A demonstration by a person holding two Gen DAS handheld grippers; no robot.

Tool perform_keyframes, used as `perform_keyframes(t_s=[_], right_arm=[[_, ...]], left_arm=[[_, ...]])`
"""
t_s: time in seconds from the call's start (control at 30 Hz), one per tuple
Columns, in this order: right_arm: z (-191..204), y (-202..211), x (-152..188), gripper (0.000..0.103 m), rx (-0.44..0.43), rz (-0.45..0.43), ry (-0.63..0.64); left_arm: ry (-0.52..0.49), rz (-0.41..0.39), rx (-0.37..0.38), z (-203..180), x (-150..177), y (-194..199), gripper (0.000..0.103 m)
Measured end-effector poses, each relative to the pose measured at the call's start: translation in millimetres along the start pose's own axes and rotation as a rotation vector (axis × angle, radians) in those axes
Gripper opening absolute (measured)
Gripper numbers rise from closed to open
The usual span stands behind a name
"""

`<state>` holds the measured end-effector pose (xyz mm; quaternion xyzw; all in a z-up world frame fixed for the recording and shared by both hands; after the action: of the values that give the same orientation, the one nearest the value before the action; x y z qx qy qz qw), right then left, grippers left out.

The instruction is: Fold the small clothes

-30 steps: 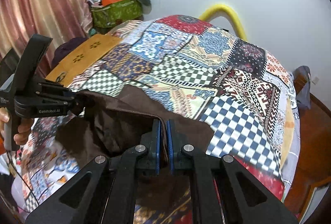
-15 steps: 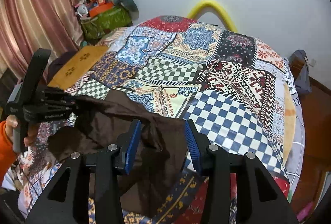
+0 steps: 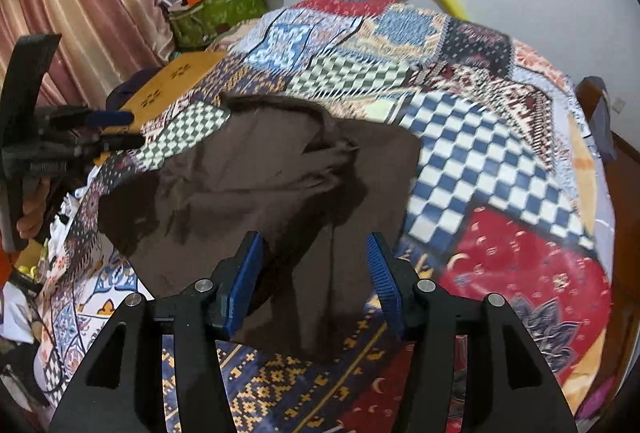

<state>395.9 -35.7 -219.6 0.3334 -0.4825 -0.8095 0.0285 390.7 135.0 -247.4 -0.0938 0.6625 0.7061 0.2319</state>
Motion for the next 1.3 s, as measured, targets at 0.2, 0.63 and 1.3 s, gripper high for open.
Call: perform_keyframes(t_s=[0.2, 0.63, 1.3], right_arm=[[7.0, -15.1, 5.3, 0.02, 0.003, 0.013, 0.014], [-11.5, 31.6, -4.1, 0.004, 0.028, -0.102, -0.036], [-34.4, -7.1, -41.4, 0.014, -0.01, -0.132, -0.158]], left_arm=[[-0.04, 0.043, 0.025, -21.6, 18.8, -21.6, 0.027], [-0.103, -0.187, -0.051, -36.1, -42.6, 40.7, 0.008], [0.006, -0.056, -0.018, -10.9, -49.5, -55.0, 0.008]])
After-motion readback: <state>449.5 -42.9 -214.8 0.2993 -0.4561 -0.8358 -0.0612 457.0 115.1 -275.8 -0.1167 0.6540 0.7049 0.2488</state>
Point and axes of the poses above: each gripper's, at about its wrist camera, not at the fingertips, and y roughly against the way its jaws point, z to its left, x to its underside, the point moved 10 cm from there along -y, roughly the way its jaws point, and after that the axes turned 10 degrees about -y, right-handed, at the moved point
